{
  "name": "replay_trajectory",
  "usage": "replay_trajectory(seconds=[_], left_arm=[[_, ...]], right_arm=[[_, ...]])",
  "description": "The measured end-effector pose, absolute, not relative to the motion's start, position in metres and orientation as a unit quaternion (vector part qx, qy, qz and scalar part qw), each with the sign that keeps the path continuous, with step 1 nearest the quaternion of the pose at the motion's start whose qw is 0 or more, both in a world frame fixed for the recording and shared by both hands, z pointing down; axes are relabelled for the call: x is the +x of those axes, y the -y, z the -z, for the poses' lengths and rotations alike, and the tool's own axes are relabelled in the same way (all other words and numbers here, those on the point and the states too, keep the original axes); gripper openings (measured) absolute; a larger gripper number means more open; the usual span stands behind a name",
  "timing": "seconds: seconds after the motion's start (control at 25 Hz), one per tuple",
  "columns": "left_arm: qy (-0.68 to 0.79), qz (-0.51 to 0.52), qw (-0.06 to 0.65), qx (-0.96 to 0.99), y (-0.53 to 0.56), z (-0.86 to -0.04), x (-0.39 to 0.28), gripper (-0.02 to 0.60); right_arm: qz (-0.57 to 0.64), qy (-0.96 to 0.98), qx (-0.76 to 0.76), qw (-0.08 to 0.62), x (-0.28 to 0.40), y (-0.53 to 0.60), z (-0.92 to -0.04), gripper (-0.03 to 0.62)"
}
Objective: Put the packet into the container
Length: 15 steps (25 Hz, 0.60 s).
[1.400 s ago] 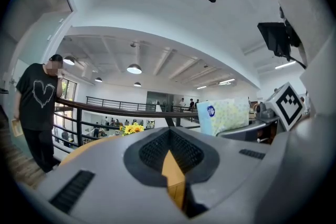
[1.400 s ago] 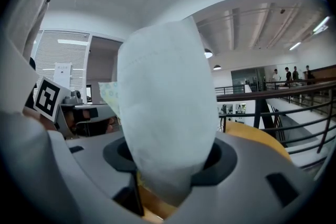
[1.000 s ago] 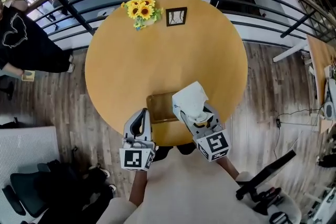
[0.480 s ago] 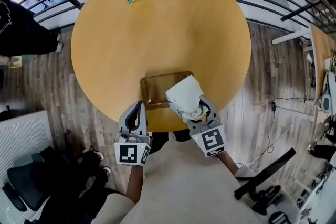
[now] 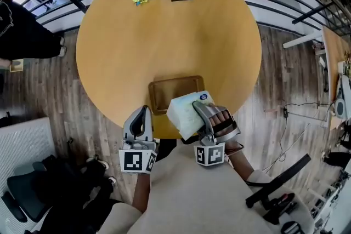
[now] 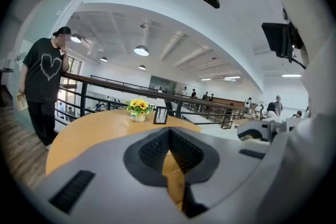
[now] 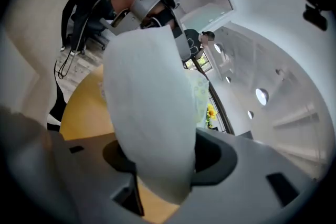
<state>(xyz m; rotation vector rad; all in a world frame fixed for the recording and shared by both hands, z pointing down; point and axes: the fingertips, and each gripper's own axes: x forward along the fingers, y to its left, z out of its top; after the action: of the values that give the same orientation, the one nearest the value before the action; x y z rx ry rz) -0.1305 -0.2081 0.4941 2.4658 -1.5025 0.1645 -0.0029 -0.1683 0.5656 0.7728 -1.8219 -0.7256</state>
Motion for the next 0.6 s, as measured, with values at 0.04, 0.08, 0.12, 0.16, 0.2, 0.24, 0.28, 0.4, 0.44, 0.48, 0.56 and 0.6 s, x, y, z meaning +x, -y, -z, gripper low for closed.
replay_trajectory(seconds=[0.04, 0.08, 0.12, 0.16, 0.2, 0.24, 0.28, 0.4, 0.44, 0.48, 0.56, 0.6], left_arm=[[0.516, -0.055, 0.124, 0.846, 0.208, -0.494, -0.132, 0.005], [0.517, -0.054, 0.125, 0.845, 0.207, -0.494, -0.133, 0.005], [0.518, -0.053, 0.125, 0.844, 0.207, -0.495, -0.134, 0.005], [0.519, -0.053, 0.125, 0.844, 0.206, -0.495, -0.134, 0.005], [0.519, -0.053, 0.125, 0.844, 0.206, -0.495, -0.135, 0.005], [0.519, -0.053, 0.124, 0.844, 0.205, -0.494, -0.135, 0.005], [0.519, -0.052, 0.123, 0.844, 0.205, -0.494, -0.135, 0.005], [0.521, -0.048, 0.120, 0.843, 0.205, -0.491, -0.136, 0.005], [0.523, -0.047, 0.119, 0.843, 0.205, -0.490, -0.137, 0.005], [0.525, -0.046, 0.118, 0.842, 0.205, -0.490, -0.138, 0.005], [0.530, -0.045, 0.118, 0.838, 0.205, -0.488, -0.142, 0.005], [0.534, -0.043, 0.117, 0.836, 0.205, -0.488, -0.144, 0.005]], right_arm=[[0.294, 0.753, 0.317, 0.495, -0.002, 0.166, -0.569, 0.252], [0.289, 0.755, 0.316, 0.498, -0.002, 0.165, -0.572, 0.252], [0.283, 0.756, 0.315, 0.500, -0.002, 0.164, -0.574, 0.252], [0.277, 0.757, 0.314, 0.501, -0.002, 0.164, -0.576, 0.252], [0.272, 0.758, 0.313, 0.503, -0.002, 0.165, -0.578, 0.252], [0.266, 0.759, 0.312, 0.505, -0.002, 0.167, -0.580, 0.252], [0.261, 0.759, 0.312, 0.508, -0.003, 0.170, -0.582, 0.252], [0.254, 0.760, 0.304, 0.515, -0.005, 0.181, -0.589, 0.252], [0.254, 0.761, 0.300, 0.517, -0.007, 0.185, -0.591, 0.252], [0.253, 0.762, 0.294, 0.518, -0.008, 0.188, -0.592, 0.252], [0.253, 0.765, 0.279, 0.522, -0.011, 0.196, -0.596, 0.252], [0.252, 0.766, 0.271, 0.526, -0.012, 0.199, -0.598, 0.252]])
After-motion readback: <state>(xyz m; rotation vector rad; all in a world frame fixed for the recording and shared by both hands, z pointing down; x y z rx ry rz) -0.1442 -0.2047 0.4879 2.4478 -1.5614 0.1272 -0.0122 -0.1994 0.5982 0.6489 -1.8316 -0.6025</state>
